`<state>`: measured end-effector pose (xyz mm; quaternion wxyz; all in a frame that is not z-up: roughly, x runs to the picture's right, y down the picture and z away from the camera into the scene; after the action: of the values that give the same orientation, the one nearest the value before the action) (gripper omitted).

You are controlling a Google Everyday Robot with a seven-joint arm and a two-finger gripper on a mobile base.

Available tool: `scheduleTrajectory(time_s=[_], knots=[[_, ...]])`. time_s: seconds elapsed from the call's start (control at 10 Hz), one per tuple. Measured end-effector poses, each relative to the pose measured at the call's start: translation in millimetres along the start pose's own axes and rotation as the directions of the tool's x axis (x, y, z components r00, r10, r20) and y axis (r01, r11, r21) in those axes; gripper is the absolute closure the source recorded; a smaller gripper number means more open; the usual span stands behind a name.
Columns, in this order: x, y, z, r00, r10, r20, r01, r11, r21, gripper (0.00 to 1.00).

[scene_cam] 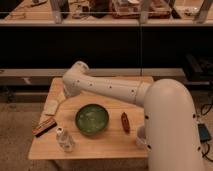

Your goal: Place the eraser on the white sponge

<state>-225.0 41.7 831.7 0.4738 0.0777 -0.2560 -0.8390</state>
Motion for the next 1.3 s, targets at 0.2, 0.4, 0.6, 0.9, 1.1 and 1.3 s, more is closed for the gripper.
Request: scheduleTrajectory(time_s=[0.2,0.4,0.6,0.9,1.1,1.3], knots=[[-8.7,-57.3,24.1,0.977,-0.203,-0.071,0.208,0.976,0.069,0.2],[-13.1,-71.5,29.6,0.964,-0.251,-0.089,0.259,0.962,0.086,0.2],[-13.2,-69.6,29.0,0.964,-0.249,-0.089,0.257,0.963,0.084,0.2],[-24.8,-82.6,45.7,0.957,-0.268,-0.114,0.281,0.952,0.121,0.2],[-33.4,-84.5,58.3,0.949,-0.281,-0.14,0.3,0.944,0.14,0.2],[-37.6,-76.9,63.2,0.942,-0.29,-0.167,0.314,0.939,0.141,0.2]])
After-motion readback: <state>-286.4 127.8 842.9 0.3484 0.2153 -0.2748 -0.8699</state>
